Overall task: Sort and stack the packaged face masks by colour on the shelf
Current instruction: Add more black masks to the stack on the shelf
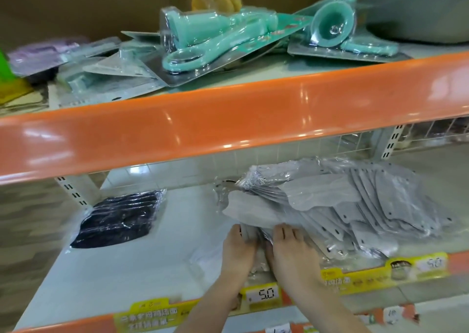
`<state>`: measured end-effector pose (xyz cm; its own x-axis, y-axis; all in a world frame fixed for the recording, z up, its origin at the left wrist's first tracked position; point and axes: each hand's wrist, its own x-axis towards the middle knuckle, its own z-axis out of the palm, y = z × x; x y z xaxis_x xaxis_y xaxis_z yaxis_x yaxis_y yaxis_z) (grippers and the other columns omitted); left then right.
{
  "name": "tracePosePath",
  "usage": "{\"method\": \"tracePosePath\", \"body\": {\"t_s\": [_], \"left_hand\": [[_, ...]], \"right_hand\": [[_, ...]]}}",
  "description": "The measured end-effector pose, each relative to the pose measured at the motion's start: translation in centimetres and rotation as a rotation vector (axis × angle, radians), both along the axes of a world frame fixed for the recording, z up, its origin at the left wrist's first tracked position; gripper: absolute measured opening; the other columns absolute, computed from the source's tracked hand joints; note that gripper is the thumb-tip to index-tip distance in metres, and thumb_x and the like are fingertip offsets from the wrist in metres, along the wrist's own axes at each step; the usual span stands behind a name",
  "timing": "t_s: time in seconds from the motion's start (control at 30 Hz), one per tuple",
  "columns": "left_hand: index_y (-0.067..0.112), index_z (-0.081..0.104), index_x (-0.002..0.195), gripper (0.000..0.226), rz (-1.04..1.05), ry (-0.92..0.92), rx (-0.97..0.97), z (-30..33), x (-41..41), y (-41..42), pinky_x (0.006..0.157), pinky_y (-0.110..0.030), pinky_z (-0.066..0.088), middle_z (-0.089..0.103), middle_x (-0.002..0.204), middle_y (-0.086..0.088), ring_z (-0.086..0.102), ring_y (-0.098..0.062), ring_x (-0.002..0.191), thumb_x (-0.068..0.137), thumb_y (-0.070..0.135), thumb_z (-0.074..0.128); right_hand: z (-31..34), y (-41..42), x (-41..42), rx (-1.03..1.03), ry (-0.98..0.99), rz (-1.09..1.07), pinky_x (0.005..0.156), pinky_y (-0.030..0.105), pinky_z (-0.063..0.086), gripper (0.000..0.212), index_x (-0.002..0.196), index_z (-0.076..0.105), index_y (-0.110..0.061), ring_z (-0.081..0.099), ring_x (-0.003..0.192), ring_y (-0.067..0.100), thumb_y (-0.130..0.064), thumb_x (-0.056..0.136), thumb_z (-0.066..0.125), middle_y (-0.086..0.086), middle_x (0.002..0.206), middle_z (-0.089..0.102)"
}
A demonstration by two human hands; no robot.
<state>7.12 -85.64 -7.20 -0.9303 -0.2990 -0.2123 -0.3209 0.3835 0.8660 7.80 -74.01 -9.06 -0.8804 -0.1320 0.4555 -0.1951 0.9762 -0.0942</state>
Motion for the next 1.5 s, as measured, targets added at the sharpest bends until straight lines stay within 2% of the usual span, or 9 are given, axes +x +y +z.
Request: {"method": "tracePosePath", "body": {"t_s": [0.17, 0.33, 0.53, 0.63, 0.73, 0.93, 1.03, 1.13, 1.5], "left_hand": [[0.005, 0.056, 0.085, 0.007, 0.072, 0.058, -0.096, 0.5, -0.6, -1.6, 0.059, -0.028, 0.037, 0.061, 0.080, -0.008, 0.056, -0.023, 0.075, 0.079, 0.004, 0.054], [0.011, 0.049, 0.086, 0.005, 0.263, 0.142, -0.277, 3.3, -0.3, -6.1, 0.058, -0.033, 0.039, 0.057, 0.077, -0.008, 0.055, -0.028, 0.071, 0.086, 0.006, 0.048], [0.010, 0.056, 0.097, 0.009, 0.295, 0.472, -0.611, 5.4, -0.1, -8.6, 0.061, -0.032, 0.038, 0.055, 0.090, -0.002, 0.050, -0.023, 0.082, 0.091, 0.009, 0.050], [0.008, 0.060, 0.089, 0.019, 0.174, 0.767, -0.838, 5.0, 0.0, -8.5, 0.050, -0.030, 0.042, 0.060, 0.083, -0.004, 0.051, -0.020, 0.078, 0.081, 0.011, 0.043], [0.014, 0.055, 0.089, 0.024, 0.006, 0.828, -0.976, 3.3, 0.0, -8.0, 0.052, -0.028, 0.044, 0.062, 0.083, -0.003, 0.056, -0.023, 0.073, 0.071, 0.004, 0.043], [0.024, 0.060, 0.079, 0.035, -0.300, 0.534, -0.890, -3.1, 0.4, -7.5, 0.053, -0.023, 0.038, 0.057, 0.082, 0.010, 0.057, -0.015, 0.074, 0.057, 0.018, 0.086], [0.024, 0.064, 0.079, 0.010, -0.306, 0.555, -0.877, -3.4, 0.6, -7.6, 0.056, -0.027, 0.048, 0.060, 0.084, 0.010, 0.059, -0.014, 0.079, 0.076, 0.033, 0.063], [0.022, 0.064, 0.072, 0.025, -0.337, 0.558, -0.884, -2.9, 0.8, -7.9, 0.056, -0.026, 0.048, 0.060, 0.082, 0.009, 0.058, -0.015, 0.077, 0.078, 0.039, 0.047], [0.026, 0.054, 0.065, 0.011, -0.369, 0.530, -0.667, -3.0, 1.0, -10.5, 0.062, -0.013, 0.035, 0.059, 0.081, 0.014, 0.051, -0.006, 0.080, 0.067, 0.036, 0.054]], "right_hand": [[-0.8, -0.1, 0.2, -0.014, -0.110, 0.016, 0.056, 0.040, 0.055, 0.043, 0.092, 0.066, -0.002, 0.064, 0.075, 0.036, -0.026, 0.061, 0.084, 0.020, 0.089, 0.065], [-0.9, -0.1, 0.7, -0.027, -0.152, 0.029, 0.072, 0.046, 0.055, 0.046, 0.099, 0.070, -0.012, 0.064, 0.087, 0.040, -0.041, 0.083, 0.038, 0.022, 0.105, 0.064], [0.5, -0.5, 0.4, -0.218, -0.120, 0.082, 0.063, 0.036, 0.054, 0.036, 0.086, 0.066, -0.016, 0.064, 0.081, 0.027, -0.036, 0.084, 0.036, 0.003, 0.094, 0.065], [2.6, -1.4, 1.0, -0.330, 0.015, 0.211, 0.055, 0.029, 0.049, 0.022, 0.089, 0.061, -0.022, 0.061, 0.075, 0.018, -0.025, 0.083, 0.039, -0.006, 0.093, 0.063], [4.3, -2.1, 2.2, -0.382, 0.143, 0.377, 0.061, 0.024, 0.047, 0.025, 0.097, 0.051, -0.028, 0.057, 0.081, 0.011, -0.017, 0.077, 0.043, -0.009, 0.095, 0.062], [3.3, -3.1, 1.9, -0.318, 0.132, 0.394, 0.069, 0.028, 0.052, 0.026, 0.100, 0.061, -0.023, 0.057, 0.092, 0.013, -0.018, 0.081, 0.045, -0.005, 0.104, 0.057], [1.6, -3.2, 0.6, -0.217, 0.031, 0.308, 0.074, 0.031, 0.056, 0.031, 0.103, 0.066, -0.017, 0.060, 0.100, 0.018, -0.014, 0.073, 0.069, 0.000, 0.113, 0.058], [0.4, -3.5, -0.8, -0.117, -0.091, 0.294, 0.082, 0.034, 0.056, 0.055, 0.108, 0.068, -0.011, 0.064, 0.104, 0.024, -0.012, 0.056, 0.085, 0.006, 0.118, 0.063], [-0.3, -5.0, -0.7, -0.026, -0.087, 0.323, 0.064, 0.030, 0.058, 0.044, 0.077, 0.073, -0.022, 0.070, 0.085, 0.017, -0.041, 0.043, 0.092, -0.002, 0.092, 0.072]]}}
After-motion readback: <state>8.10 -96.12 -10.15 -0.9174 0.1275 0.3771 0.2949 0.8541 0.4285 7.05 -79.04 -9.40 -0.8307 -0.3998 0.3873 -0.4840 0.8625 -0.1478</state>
